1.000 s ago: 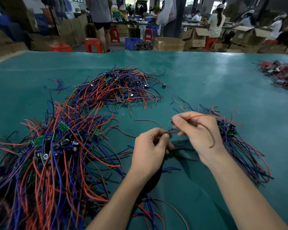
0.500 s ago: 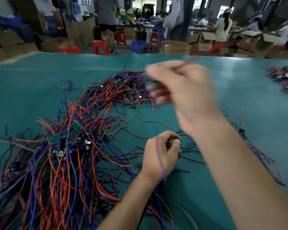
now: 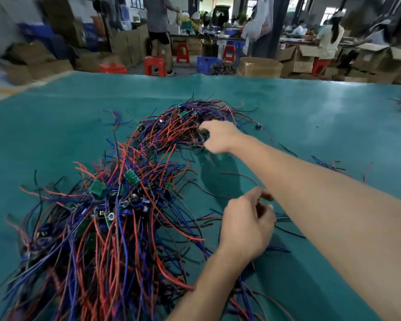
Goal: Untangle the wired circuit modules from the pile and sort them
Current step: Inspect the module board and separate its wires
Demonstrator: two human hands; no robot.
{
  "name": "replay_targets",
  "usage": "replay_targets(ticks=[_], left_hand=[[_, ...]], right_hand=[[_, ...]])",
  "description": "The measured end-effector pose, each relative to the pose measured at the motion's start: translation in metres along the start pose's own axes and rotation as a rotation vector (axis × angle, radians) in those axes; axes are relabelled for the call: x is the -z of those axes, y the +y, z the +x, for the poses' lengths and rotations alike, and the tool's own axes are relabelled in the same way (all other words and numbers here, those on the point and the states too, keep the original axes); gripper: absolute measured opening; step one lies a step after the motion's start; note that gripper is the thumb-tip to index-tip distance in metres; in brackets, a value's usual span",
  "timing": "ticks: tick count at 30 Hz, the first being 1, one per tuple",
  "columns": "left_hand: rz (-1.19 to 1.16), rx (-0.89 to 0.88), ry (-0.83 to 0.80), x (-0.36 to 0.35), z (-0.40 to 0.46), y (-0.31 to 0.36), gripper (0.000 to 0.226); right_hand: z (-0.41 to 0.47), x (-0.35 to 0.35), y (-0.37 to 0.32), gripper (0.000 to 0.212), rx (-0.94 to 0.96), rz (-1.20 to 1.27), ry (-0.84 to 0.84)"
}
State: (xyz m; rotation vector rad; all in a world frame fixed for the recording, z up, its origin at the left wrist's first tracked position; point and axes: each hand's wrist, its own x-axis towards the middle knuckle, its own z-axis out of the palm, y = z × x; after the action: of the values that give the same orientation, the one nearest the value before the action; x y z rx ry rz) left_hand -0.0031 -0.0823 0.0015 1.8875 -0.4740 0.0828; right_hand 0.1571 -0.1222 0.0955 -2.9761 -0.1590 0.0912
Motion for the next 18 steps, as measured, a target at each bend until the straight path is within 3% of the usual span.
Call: replay_targets(ticks=[7, 11, 14, 18], left_hand=[[0.028, 0.008, -0.017, 0.001, 0.001, 0.001, 0.012], [-0.007, 0.031, -0.004, 0.002, 0.000, 0.000, 0.016], [-0.028, 0.023, 0.033, 0.001, 0.000, 0.002, 0.017], [-0.109, 0.059, 0.107, 0.000, 0.002, -0.001, 0.015]], right_hand=[[0.003, -0.024, 0.028, 0.036, -0.124, 0.151, 0.164], [-0.014, -0.009, 0.044, 0.021, -0.111, 0.291, 0.196], [-0.042, 0.010, 0.059, 0.037, -0.104, 0.283, 0.249], [-0.092, 0.035, 0.076, 0.037, -0.151, 0.428, 0.383]])
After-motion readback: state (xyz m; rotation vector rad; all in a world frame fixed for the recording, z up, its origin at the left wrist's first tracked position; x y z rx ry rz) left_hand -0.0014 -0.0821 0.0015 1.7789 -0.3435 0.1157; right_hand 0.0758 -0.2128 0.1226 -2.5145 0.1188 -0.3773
